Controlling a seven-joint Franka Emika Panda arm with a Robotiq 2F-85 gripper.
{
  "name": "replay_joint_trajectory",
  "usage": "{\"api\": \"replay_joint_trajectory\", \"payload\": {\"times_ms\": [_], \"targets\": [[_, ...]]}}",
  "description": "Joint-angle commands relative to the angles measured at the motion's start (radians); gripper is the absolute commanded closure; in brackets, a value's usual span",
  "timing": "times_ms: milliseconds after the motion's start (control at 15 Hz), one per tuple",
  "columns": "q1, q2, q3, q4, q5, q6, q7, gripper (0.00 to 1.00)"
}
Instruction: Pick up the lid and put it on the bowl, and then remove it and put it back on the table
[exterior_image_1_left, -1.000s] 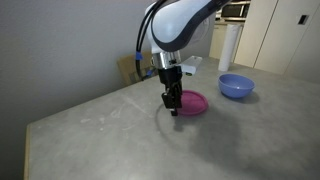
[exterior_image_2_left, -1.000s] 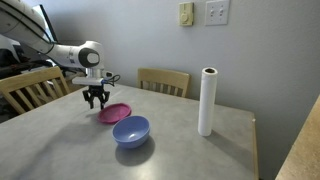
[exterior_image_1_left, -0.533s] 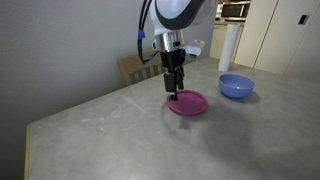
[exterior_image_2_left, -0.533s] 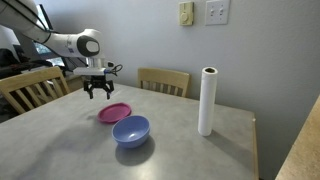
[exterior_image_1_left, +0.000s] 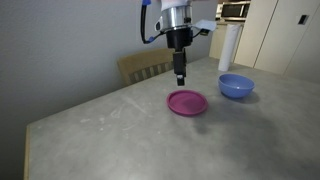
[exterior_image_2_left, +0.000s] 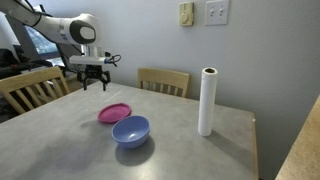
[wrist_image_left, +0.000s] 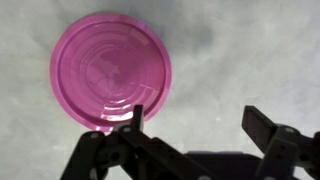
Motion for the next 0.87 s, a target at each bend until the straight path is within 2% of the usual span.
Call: {"api": "replay_joint_trajectory", "payload": {"times_ms": [0,200,267,800], "targets": [[-0.016,-0.104,0.022,-0.114,0.034,-0.01,-0.061,0.0],[-0.02,-0.153,0.032,-0.164,0.052,-0.013,-0.092,0.0],[0.008,-0.091,0.011,-0.084,0.024,-0.015,-0.05,0.0],[0.007,-0.126,0.013,-0.128,0.033,-0.015,-0.064,0.0]]}}
